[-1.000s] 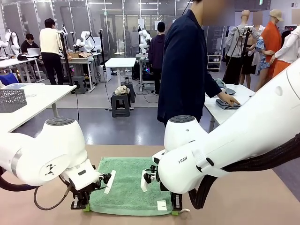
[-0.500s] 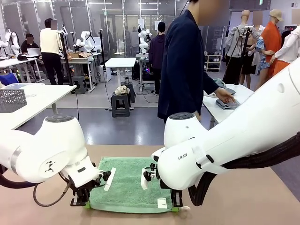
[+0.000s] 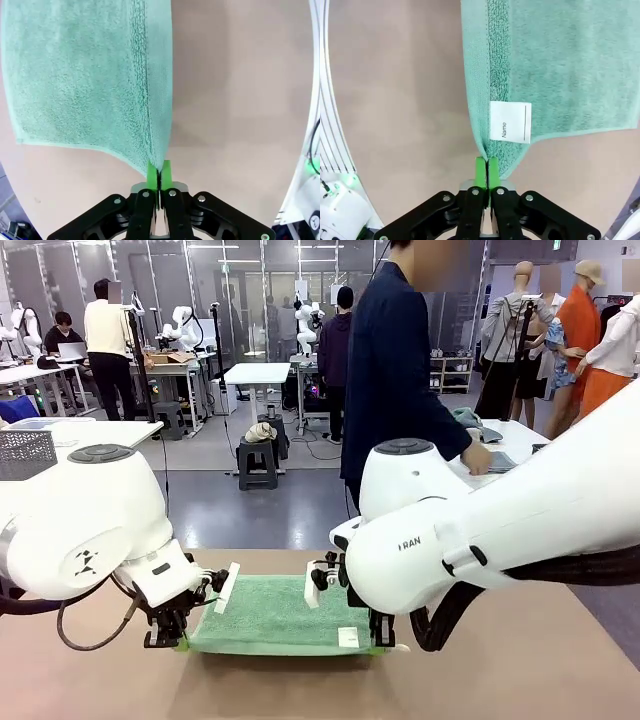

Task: Fold the towels and place them in the basket.
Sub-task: When a person lays out a Towel with hook on the table, fold it in half twice.

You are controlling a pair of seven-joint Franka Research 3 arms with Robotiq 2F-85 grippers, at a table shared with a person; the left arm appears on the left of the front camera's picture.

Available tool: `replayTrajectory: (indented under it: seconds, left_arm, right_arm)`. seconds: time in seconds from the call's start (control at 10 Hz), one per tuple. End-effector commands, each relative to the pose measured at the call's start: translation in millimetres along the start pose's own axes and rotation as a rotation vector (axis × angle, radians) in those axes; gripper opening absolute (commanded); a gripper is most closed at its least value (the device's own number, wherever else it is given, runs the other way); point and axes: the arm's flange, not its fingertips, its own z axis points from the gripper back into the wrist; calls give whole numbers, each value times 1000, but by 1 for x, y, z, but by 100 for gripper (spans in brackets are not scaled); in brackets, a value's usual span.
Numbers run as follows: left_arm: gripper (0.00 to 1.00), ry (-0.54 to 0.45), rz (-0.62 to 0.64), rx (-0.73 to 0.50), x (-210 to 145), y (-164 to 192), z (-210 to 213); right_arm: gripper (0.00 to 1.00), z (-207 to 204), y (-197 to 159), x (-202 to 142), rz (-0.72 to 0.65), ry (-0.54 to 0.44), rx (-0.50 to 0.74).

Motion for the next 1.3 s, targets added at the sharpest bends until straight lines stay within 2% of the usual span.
replayTrajectory:
  seconds: [0.0,0.4,0.7,1.2]
  left_arm:
    - [3,14,-27,-29,-1,30,-2]
    - [3,57,9,-31,19,110,7]
    - [3,97,46,-40,32,163,-3]
    - [3,93,135,-66,31,218,-38]
  right_arm:
    - [0,3,-29,-3,40,-2,-3]
    - [0,18,-100,12,50,-21,3]
    - [0,4,-159,27,36,-19,27]
    - [0,-18,-209,25,27,10,62]
